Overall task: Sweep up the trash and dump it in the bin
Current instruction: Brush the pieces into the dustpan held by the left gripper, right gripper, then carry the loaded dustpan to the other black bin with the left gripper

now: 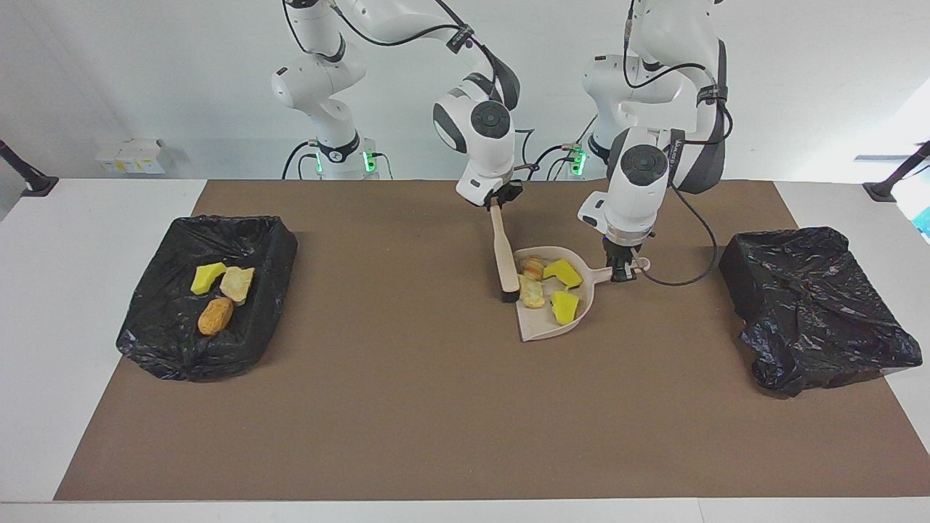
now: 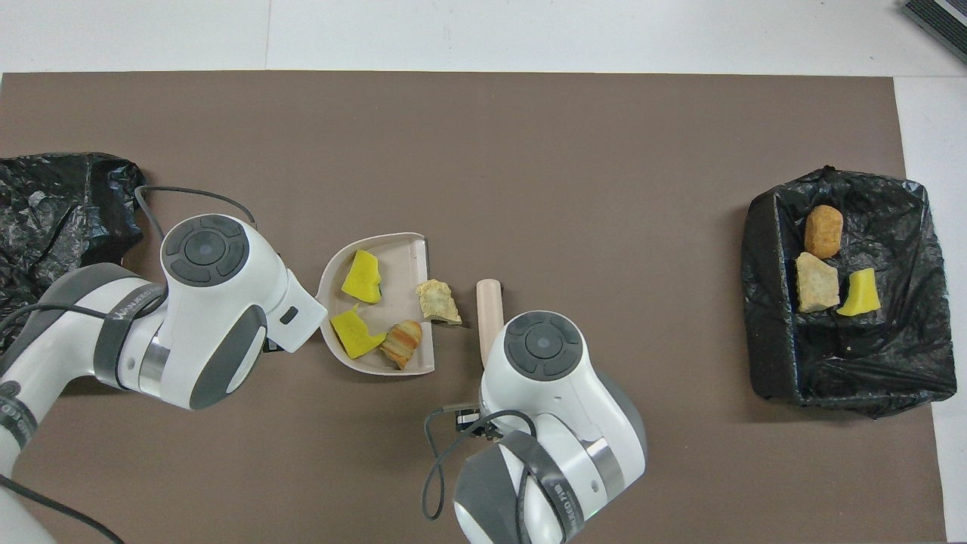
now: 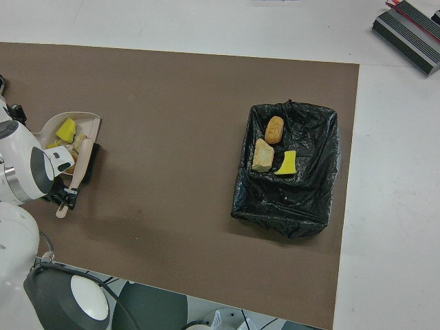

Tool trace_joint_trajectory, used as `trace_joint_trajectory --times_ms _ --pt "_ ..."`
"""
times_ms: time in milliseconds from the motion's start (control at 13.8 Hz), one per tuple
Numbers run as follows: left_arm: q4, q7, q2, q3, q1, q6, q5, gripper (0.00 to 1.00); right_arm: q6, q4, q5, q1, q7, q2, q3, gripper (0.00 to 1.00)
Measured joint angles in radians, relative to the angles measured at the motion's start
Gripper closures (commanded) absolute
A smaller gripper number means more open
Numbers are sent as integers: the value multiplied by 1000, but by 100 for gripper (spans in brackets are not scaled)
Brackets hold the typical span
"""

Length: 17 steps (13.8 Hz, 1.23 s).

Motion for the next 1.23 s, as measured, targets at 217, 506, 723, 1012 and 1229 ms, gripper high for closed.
trace_joint_trajectory --times_ms 217,506,723,1012,1229 --pt "0 1 0 0 0 2 0 100 0 53 28 6 23 27 -1 100" --pt "-2 10 0 0 3 11 0 100 -112 76 29 -29 34 19 -12 100" --pt "-3 53 0 3 5 36 0 100 -245 92 28 -113 34 -38 -16 100" --pt "-3 148 2 5 30 50 0 100 -311 88 28 -147 34 -101 -14 100" --pt "11 270 11 7 100 47 1 100 -311 60 28 -108 34 -116 -9 100"
